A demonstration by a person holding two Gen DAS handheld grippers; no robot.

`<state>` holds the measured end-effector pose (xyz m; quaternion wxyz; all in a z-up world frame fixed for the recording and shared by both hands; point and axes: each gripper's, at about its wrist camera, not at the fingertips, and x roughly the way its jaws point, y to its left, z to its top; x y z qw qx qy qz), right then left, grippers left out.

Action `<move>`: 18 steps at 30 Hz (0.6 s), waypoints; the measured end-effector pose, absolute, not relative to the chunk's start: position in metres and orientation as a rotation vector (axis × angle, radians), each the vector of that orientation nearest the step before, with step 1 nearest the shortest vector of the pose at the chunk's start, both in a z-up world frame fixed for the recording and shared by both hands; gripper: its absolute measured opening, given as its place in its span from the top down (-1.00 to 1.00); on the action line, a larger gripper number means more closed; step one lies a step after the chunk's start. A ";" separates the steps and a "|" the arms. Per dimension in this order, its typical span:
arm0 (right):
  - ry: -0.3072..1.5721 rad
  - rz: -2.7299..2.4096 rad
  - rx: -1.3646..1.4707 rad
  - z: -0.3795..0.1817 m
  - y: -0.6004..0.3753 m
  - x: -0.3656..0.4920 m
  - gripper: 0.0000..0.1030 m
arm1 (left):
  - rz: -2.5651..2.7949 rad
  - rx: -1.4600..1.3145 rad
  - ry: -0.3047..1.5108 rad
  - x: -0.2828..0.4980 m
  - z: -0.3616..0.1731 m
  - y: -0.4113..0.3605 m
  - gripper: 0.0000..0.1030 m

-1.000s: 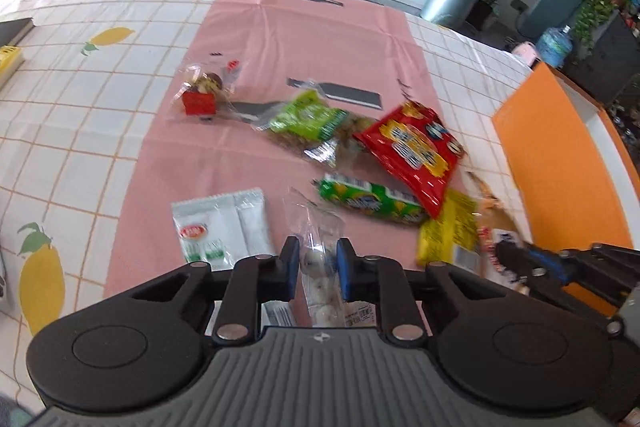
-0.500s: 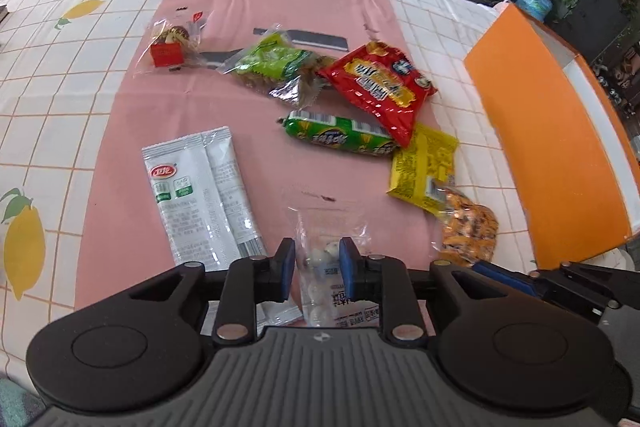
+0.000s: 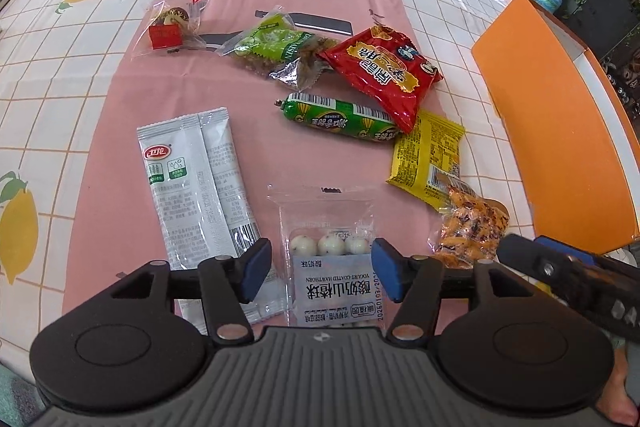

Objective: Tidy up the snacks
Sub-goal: 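Grasp the peanut bag with the right tool while the left tool grasps the quail-egg bag, then carry both bags over the orange box and open both tools to release them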

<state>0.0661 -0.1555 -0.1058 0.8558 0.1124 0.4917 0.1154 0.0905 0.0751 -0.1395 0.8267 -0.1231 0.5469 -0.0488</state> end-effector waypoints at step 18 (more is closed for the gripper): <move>1.119 0.114 0.323 -0.143 -0.150 0.097 -0.42 | -0.127 0.058 1.178 0.087 -0.145 0.030 -0.69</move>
